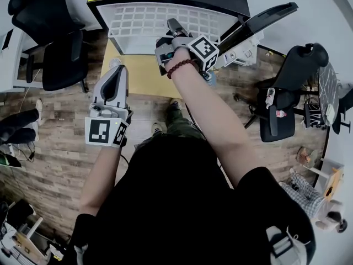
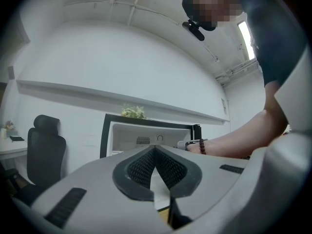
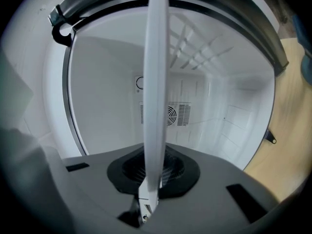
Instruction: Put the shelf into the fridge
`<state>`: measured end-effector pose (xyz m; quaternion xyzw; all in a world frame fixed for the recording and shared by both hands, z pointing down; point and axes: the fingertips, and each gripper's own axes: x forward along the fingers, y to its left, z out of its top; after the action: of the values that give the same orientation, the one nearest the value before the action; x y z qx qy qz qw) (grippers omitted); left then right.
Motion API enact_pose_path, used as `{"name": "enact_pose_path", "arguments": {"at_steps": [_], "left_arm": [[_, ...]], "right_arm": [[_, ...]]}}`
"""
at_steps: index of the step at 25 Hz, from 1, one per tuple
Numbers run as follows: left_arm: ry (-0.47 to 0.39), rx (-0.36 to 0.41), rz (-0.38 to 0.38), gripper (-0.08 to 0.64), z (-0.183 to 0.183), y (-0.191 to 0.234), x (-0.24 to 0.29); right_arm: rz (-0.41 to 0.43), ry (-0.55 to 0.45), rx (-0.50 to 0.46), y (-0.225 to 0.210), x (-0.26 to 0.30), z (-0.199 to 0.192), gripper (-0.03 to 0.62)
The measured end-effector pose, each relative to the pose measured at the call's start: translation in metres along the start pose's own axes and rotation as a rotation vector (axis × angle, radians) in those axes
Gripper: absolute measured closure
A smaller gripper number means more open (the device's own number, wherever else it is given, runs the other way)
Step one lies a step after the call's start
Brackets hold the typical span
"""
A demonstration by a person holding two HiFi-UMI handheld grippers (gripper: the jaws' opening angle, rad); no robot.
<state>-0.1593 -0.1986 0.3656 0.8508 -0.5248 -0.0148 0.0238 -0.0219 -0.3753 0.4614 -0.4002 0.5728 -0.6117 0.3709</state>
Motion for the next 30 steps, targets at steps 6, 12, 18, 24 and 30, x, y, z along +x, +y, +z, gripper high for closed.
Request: {"name": "enact_pose_path", "arguments": {"at_steps": [6, 12, 18, 24, 30], "left_arm": [[-0.005, 0.001, 0.002, 0.541, 0.001, -0.003, -0.009], [-0.011, 0.002, 0.005, 0.541, 0.004, -0.004, -0.015], [-0.017, 0.004, 0.012, 0.541, 0.006, -0.002, -0.021], [-0.026, 0.006, 0.009, 0.541, 0.008, -0.003, -0.029], [-0.035, 0.017, -0.002, 0.541, 0.012, -0.009, -0.034]], "right_arm": [[0.002, -0.004, 0.001, 0.000, -0.006, -0.004, 0.551], [-0.008, -0.008, -0.001, 0.000, -0.012, -0.006, 0.551], [-0.008, -0.015, -0.006, 0.000, -0.016, -0.009, 0.551], [-0.012, -0.014, -0.011, -0.001, -0.026, -0.015, 0.551], [-0.015, -0.011, -0.017, -0.002, -0.035, -0.018, 0.551]]}}
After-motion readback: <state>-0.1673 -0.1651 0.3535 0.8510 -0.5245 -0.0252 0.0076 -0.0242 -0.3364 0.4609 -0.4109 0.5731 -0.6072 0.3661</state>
